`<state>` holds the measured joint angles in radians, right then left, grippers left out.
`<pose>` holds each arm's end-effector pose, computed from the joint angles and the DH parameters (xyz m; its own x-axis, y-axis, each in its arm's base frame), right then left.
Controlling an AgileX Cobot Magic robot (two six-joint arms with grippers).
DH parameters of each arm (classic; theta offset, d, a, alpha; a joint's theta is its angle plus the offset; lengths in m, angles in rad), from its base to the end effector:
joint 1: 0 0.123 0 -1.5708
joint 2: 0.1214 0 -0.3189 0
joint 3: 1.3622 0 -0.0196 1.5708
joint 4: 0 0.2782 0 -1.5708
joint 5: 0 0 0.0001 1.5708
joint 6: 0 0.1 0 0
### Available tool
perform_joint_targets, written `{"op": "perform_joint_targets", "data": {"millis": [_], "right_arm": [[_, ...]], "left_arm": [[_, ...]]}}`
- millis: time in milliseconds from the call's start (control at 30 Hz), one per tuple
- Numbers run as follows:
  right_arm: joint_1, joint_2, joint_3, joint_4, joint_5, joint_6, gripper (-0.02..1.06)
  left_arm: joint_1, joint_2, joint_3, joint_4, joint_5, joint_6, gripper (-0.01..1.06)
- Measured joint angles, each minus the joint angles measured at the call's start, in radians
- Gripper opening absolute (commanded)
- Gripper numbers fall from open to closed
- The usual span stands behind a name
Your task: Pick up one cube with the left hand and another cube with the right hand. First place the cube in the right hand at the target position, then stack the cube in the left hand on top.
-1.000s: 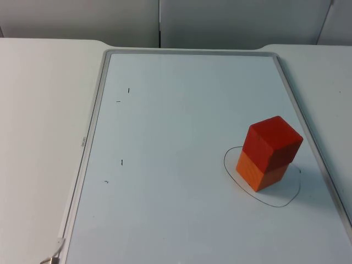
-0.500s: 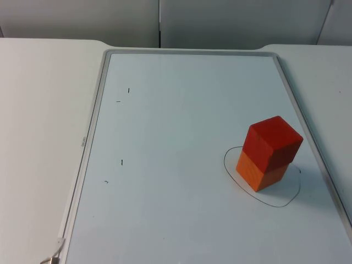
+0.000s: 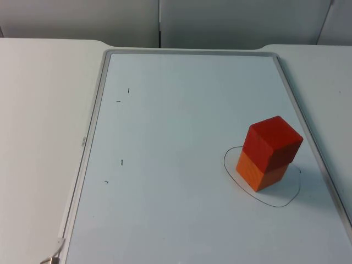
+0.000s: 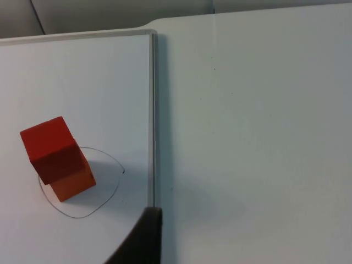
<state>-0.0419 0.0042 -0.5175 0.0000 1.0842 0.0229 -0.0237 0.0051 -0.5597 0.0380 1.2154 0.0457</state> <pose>-0.0094 0.0004 0.2897 -0.4636 0.0423 -0.8850 0.0525 0.9984 0.0203 -0.0213 0.0041 0.2912 -0.5417 0.0717 -0.8375 0.0257 0.9973 0.0688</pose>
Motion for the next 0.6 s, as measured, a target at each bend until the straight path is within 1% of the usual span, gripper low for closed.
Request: {"op": "perform_joint_targets", "data": {"millis": [367,433,533,567,600], "right_arm": [[0.000,0.000,0.000,0.000,0.000,0.000,1.04],[0.000,0.000,0.000,0.000,0.000,0.000,1.04],[0.000,0.000,0.000,0.000,0.000,0.000,1.04],[0.000,0.000,0.000,0.000,0.000,0.000,1.04],[0.000,0.000,0.000,0.000,0.000,0.000,1.04]], "left_arm": [[-0.012,0.000,0.002,-0.006,-0.010,-0.020,1.05],[-0.012,0.000,0.002,-0.006,-0.021,-0.020,1.05],[-0.012,0.000,0.013,-0.006,-0.069,-0.022,1.05],[-0.012,0.000,0.013,-0.006,-0.069,-0.022,1.05],[-0.012,0.000,0.023,-0.006,-0.087,-0.022,1.05]]}}
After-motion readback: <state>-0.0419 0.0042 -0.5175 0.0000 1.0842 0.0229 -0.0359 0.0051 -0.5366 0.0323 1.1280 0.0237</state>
